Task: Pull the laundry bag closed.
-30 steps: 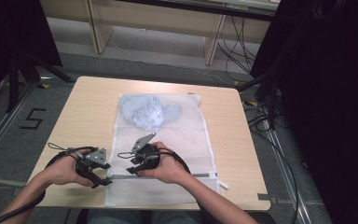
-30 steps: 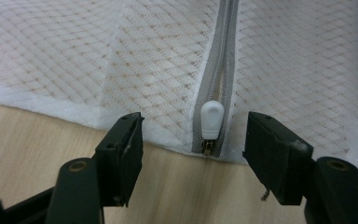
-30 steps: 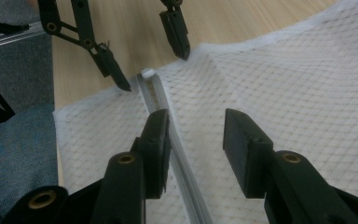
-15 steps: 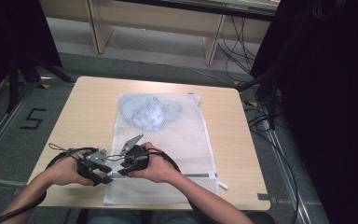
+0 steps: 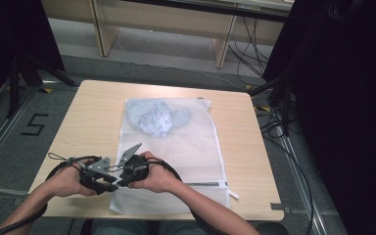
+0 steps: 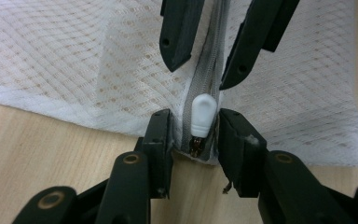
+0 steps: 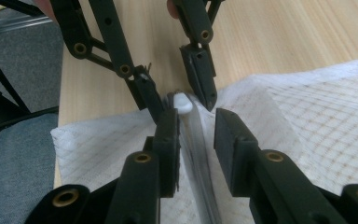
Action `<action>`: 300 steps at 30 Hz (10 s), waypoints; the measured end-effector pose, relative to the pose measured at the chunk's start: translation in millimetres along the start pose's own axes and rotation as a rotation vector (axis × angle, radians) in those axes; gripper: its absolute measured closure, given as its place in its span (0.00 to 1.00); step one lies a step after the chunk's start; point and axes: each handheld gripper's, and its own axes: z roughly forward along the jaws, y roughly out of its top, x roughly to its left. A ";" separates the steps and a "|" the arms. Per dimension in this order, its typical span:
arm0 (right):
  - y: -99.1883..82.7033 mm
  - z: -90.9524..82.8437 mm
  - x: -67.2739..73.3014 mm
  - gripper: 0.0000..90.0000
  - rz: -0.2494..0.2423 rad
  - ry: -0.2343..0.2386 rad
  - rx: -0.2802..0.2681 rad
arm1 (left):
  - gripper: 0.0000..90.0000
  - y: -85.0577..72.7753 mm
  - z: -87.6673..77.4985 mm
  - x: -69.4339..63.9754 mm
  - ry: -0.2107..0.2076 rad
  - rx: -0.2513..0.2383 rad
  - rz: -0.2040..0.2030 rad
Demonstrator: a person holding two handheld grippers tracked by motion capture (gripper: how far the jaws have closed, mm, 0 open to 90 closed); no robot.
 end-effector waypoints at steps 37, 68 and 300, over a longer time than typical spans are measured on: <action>6.8 11.8 4.5 0.97 -0.073 0.040 0.038 | 0.85 -4.9 -2.0 -0.2 -0.019 -0.024 -0.026; 14.8 15.9 -3.4 0.86 0.048 0.085 0.018 | 0.82 -4.0 -0.7 -5.6 -0.016 -0.035 -0.026; -125.2 -100.7 -21.1 0.97 0.659 -0.010 -0.091 | 0.95 -0.5 -8.7 -8.2 0.076 -0.003 0.109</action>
